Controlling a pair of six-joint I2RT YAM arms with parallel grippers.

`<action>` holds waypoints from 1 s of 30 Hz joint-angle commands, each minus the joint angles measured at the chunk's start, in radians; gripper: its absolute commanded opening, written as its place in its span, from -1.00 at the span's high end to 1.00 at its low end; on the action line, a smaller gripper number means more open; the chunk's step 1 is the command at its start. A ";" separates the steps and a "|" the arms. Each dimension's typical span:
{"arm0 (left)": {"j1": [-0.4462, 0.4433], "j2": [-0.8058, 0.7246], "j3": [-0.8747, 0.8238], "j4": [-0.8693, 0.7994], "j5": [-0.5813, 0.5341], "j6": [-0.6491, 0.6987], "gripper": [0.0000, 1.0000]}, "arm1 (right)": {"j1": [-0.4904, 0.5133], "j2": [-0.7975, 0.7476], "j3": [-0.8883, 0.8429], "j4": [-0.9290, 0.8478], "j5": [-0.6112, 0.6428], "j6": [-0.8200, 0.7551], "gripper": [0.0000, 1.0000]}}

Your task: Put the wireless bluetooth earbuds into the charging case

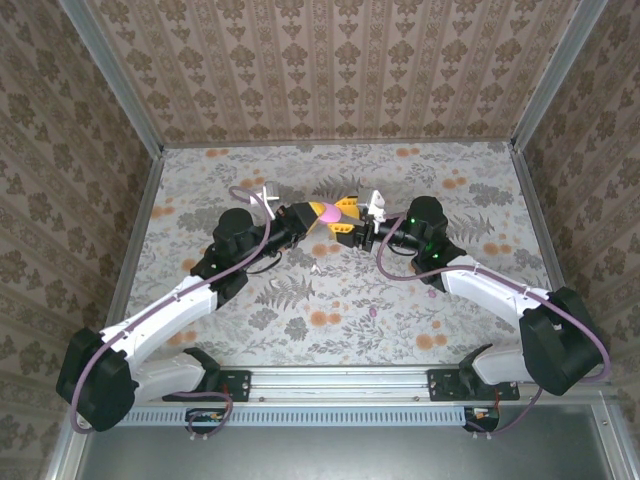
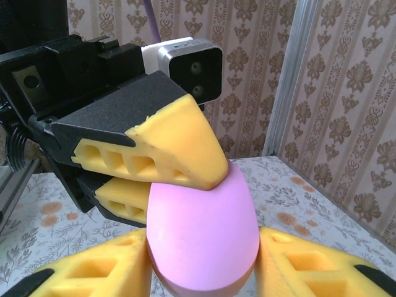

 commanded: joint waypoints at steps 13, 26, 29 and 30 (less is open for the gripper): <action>0.069 -0.132 0.011 -0.136 0.027 0.595 -0.67 | -0.089 -0.023 0.145 -0.275 -0.221 0.188 0.27; 0.109 -0.087 -0.069 -0.012 0.449 1.208 -0.56 | -0.150 -0.067 0.214 -0.482 -0.501 0.122 0.27; 0.109 -0.044 -0.047 0.036 0.535 1.199 -0.56 | -0.150 -0.067 0.219 -0.483 -0.518 0.120 0.27; 0.109 -0.030 -0.042 0.053 0.554 1.191 -0.55 | -0.150 -0.067 0.221 -0.484 -0.525 0.120 0.27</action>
